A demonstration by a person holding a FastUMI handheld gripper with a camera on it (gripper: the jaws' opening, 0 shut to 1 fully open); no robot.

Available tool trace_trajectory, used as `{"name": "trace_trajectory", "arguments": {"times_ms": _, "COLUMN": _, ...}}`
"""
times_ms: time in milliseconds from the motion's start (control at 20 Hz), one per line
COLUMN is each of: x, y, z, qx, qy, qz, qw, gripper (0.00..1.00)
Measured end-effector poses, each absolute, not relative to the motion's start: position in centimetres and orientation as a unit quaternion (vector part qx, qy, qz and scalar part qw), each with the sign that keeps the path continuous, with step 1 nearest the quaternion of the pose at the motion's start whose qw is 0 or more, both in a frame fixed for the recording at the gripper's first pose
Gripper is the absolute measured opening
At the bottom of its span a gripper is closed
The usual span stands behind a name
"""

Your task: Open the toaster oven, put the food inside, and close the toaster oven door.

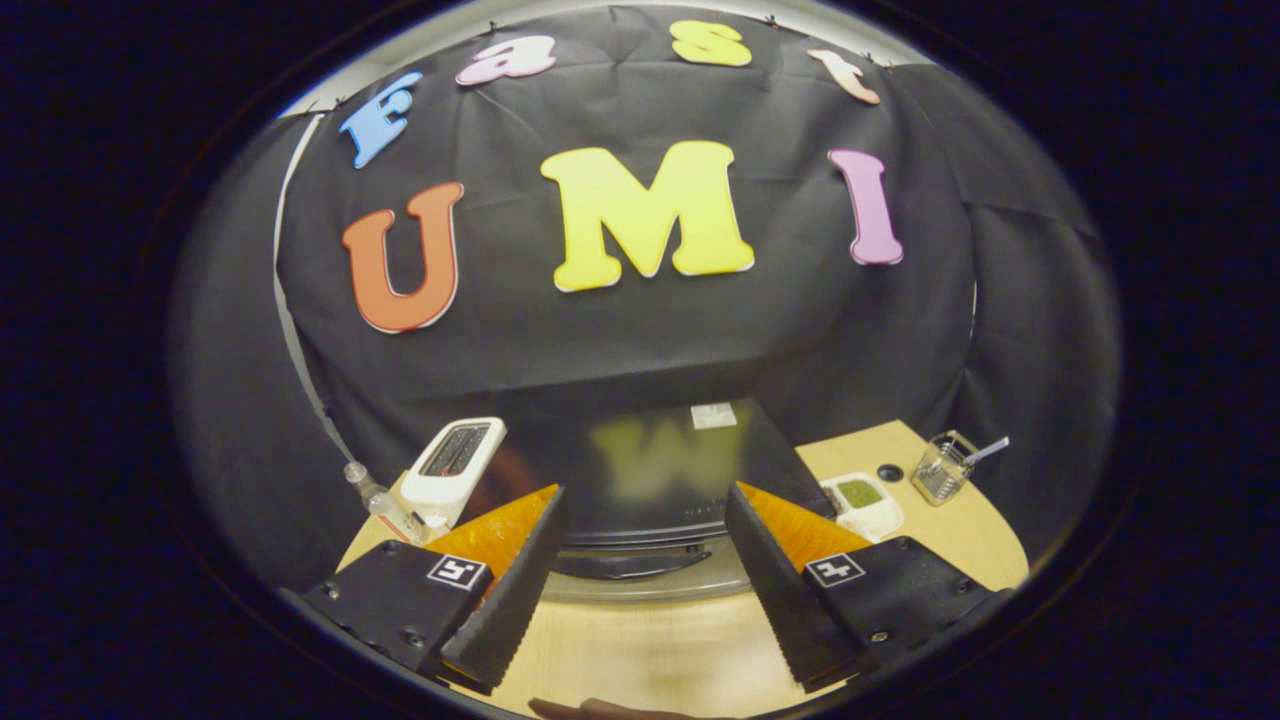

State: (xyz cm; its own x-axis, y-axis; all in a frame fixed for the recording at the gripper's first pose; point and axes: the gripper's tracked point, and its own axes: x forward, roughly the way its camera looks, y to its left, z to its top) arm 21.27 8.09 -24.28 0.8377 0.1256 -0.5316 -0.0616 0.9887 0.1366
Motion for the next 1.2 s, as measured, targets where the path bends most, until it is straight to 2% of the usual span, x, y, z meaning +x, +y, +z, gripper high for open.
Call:
{"name": "trace_trajectory", "arguments": {"times_ms": 400, "x": 22.7, "y": 11.5, "z": -29.5, "qx": 0.023, "qy": 0.317, "qz": 0.073, "qw": 0.945, "gripper": 1.00}}
{"name": "trace_trajectory", "arguments": {"times_ms": 550, "x": 22.5, "y": 11.0, "z": -29.8, "qx": -0.016, "qy": 0.302, "qz": 0.059, "qw": 0.951, "gripper": 1.00}}
{"name": "trace_trajectory", "arguments": {"times_ms": 1200, "x": 15.3, "y": 10.4, "z": -31.6, "qx": -0.006, "qy": 0.292, "qz": 0.045, "qw": 0.955, "gripper": 1.00}}
